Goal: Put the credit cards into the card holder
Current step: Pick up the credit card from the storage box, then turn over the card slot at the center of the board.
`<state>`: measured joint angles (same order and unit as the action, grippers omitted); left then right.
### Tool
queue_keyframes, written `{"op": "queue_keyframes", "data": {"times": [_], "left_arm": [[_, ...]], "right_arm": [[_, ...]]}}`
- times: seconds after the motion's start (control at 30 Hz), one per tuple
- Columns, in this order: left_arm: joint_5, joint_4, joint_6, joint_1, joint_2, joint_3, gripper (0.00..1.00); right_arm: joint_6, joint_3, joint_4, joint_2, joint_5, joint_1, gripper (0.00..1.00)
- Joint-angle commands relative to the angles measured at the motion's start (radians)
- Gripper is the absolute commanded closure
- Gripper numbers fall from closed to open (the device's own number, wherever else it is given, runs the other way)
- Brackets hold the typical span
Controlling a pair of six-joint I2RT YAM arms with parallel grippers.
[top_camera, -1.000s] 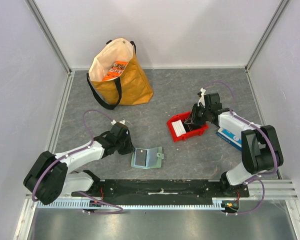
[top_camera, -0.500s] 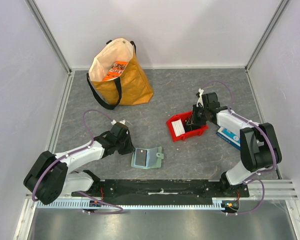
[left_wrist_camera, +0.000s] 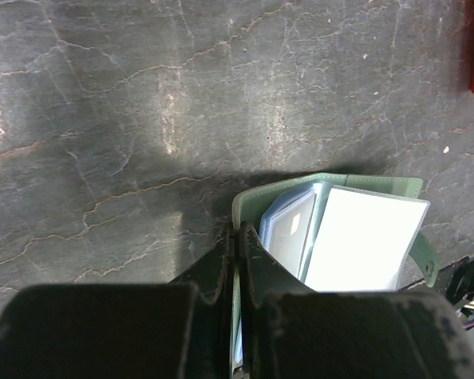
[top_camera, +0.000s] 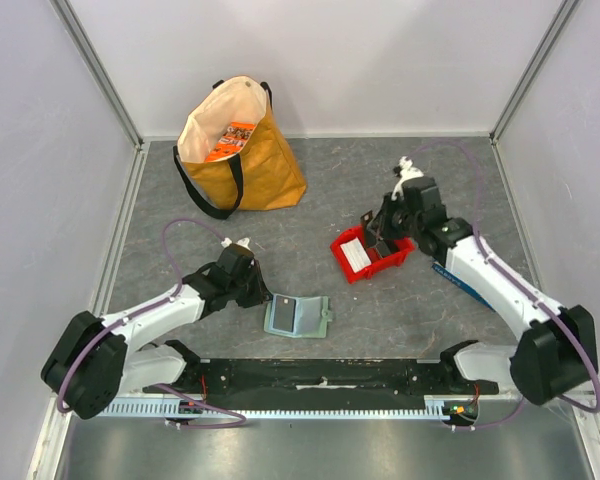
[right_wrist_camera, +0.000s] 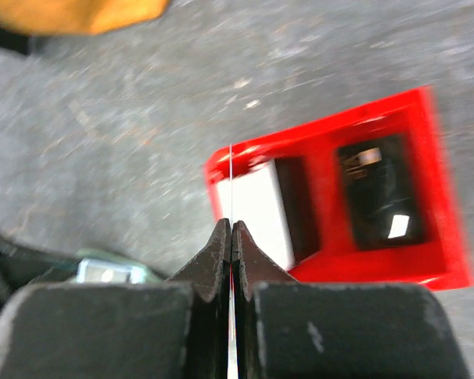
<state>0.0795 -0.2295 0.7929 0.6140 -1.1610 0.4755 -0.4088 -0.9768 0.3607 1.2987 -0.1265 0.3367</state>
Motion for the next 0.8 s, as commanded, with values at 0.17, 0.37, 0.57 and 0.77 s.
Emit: {"op": "queue_keyframes", "data": {"times": [0.17, 0.37, 0.57, 0.77], "left_arm": [[0.037, 0.03, 0.019, 0.004, 0.073, -0.018, 0.98], [0.031, 0.025, 0.066, 0.003, 0.119, -0.049, 0.98], [0.013, 0.016, 0.106, 0.004, 0.184, -0.075, 0.98], [0.006, 0.012, 0.121, 0.003, 0.213, -0.094, 0.98]], "right_arm": [[-0.502, 0.268, -0.313, -0.223, 0.515, 0.537, 1.0], [-0.696, 0.242, -0.353, -0.089, 0.864, 0.889, 1.0], [-0.788, 0.167, -0.353, 0.085, 0.967, 0.999, 1.0], [-0.783, 0.119, -0.394, 0.158, 0.972, 1.032, 1.0]]}}
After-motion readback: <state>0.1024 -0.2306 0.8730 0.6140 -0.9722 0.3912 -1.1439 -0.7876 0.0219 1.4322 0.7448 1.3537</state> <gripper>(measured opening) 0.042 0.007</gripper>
